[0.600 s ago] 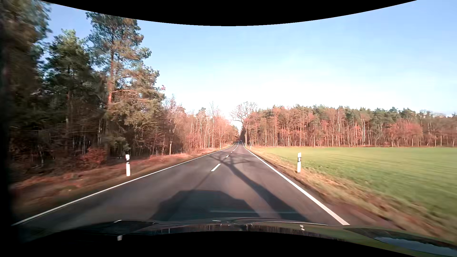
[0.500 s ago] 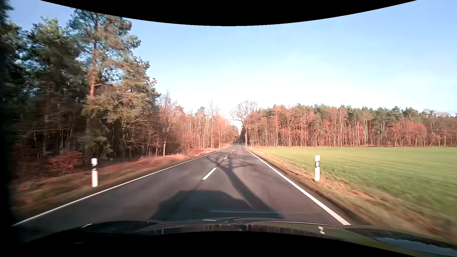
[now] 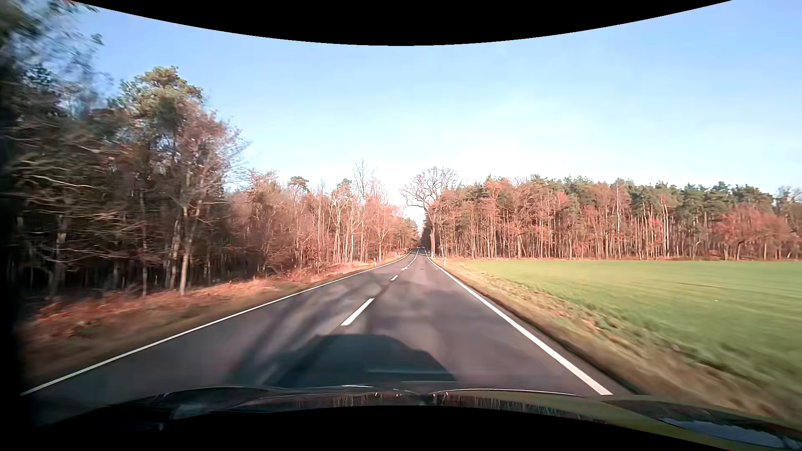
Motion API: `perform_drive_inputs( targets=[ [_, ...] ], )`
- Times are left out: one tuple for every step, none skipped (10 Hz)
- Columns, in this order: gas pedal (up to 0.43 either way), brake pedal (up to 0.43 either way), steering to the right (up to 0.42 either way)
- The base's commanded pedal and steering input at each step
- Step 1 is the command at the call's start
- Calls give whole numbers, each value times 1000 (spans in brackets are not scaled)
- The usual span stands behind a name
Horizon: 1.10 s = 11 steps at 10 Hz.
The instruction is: Follow the waypoints while adhering to traffic rules and regulations
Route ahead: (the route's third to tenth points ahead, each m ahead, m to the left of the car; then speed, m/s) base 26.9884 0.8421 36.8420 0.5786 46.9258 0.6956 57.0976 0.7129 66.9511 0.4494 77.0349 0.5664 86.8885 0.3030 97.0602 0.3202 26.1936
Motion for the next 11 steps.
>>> perform_drive_inputs(
  targets=[
    [177, 0, 1],
    [177, 0, 1],
    [177, 0, 1],
    [177, 0, 1],
    [177, 0, 1],
    [177, 0, 1],
    [177, 0, 1],
    [177, 0, 1],
    [177, 0, 0],
    [177, 0, 0],
    [177, 0, 0]
  ],
)
